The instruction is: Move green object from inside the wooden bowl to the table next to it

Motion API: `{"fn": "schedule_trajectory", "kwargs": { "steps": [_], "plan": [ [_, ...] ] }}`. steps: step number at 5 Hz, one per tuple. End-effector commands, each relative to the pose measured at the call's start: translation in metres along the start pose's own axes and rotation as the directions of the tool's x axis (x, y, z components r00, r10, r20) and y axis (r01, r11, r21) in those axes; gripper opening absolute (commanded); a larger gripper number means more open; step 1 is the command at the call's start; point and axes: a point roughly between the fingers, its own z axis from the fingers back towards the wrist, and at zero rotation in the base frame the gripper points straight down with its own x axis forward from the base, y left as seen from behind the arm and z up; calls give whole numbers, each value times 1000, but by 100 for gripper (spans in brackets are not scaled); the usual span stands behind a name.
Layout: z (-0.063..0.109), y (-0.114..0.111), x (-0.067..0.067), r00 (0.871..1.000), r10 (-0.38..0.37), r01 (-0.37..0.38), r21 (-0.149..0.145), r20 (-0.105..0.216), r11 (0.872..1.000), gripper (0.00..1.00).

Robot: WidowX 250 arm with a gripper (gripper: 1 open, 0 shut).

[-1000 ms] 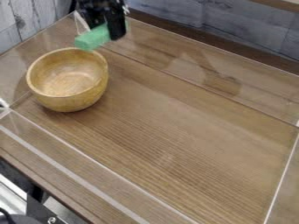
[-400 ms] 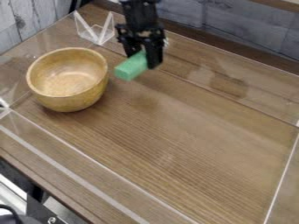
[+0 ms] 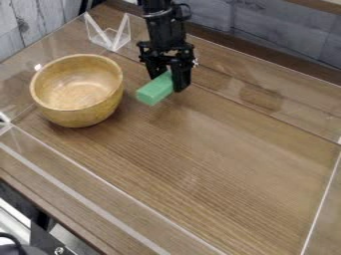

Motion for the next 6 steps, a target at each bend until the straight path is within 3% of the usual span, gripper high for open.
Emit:
{"fn": "schedule_trajectory", "kwargs": {
  "steps": [1, 4, 6],
  "plan": [
    [20, -2, 6, 998, 31, -32, 7, 54, 999, 0],
    [31, 2, 7, 992, 106, -105, -14, 68, 994, 0],
    [23, -2, 4, 990, 127, -126, -23, 68, 992, 0]
  ]
}}
